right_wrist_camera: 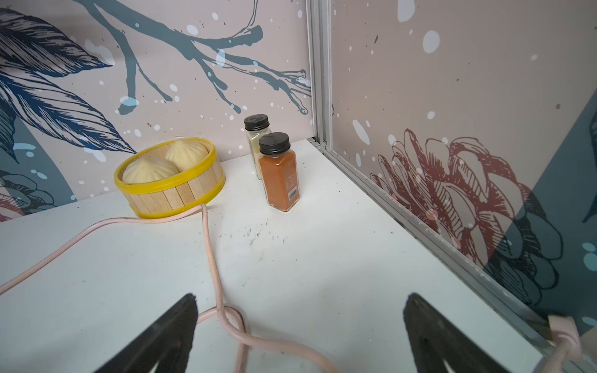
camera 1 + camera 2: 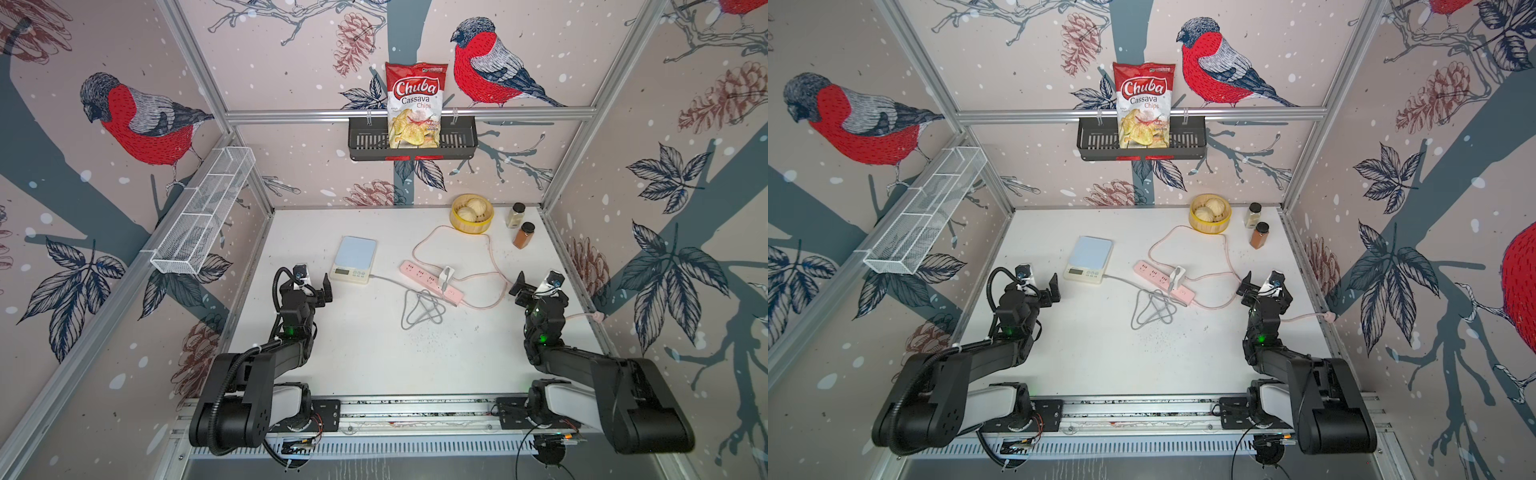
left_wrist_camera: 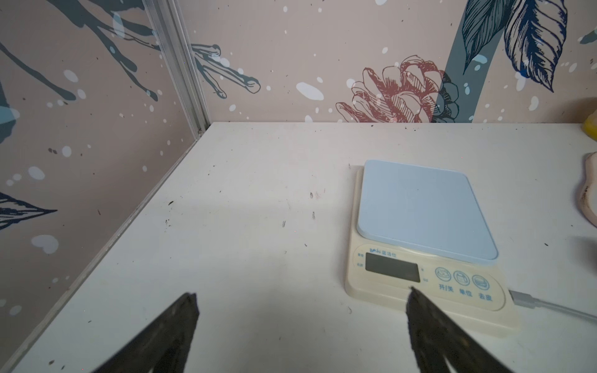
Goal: Charge the electronic scale
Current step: Reset both arms
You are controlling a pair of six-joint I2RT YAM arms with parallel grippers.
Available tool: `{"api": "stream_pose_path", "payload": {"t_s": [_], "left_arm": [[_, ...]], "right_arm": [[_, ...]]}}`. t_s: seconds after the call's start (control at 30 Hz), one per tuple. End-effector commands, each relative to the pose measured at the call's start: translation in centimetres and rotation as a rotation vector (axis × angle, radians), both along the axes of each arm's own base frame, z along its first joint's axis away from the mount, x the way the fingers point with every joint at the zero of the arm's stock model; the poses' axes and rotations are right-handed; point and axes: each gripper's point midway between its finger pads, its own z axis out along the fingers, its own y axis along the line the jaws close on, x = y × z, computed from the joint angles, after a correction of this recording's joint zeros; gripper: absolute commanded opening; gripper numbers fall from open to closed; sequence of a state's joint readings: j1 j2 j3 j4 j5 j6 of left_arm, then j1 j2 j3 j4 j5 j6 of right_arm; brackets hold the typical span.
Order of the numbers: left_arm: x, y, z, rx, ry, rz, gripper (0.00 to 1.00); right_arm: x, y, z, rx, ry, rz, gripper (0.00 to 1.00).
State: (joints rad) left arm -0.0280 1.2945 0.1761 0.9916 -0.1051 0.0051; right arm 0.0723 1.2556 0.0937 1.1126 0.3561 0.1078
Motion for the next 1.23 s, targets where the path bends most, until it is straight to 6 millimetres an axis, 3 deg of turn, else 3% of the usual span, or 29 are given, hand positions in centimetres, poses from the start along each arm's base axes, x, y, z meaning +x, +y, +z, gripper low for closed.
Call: {"api": "stream_pose_path", "payload": {"t_s": [0.0,0.1,0.17,0.23,1.2], "left_arm": [[1.1,-0.2,2.6,0.014,-0.134,-0.014,0.98],[2.2,-1.6,1.0,0.043,-0.127,-0.087,0.98],[2.6,-0.4,1.1,0.025,-0.112,-0.012,0.98],[3.2,0.0,0.3,0.007,-0.063,0.005,0.99],[3.3,0.1,0.3,0.001,-0.054,0.004,0.99]], "right_arm": [[1.1,0.1,2.3,-0.007,-0.109,0.013,1.00],[2.1,0.3,0.5,-0.006,-0.071,0.022,0.99],[2.7,0.5,0.4,-0.034,-0.080,0.021,1.00],[4.0,0.2,-0.9,-0.008,0.024,0.005,1.00],[4.0,0.1,-0.6,0.008,0.004,0.028,0.99]]}}
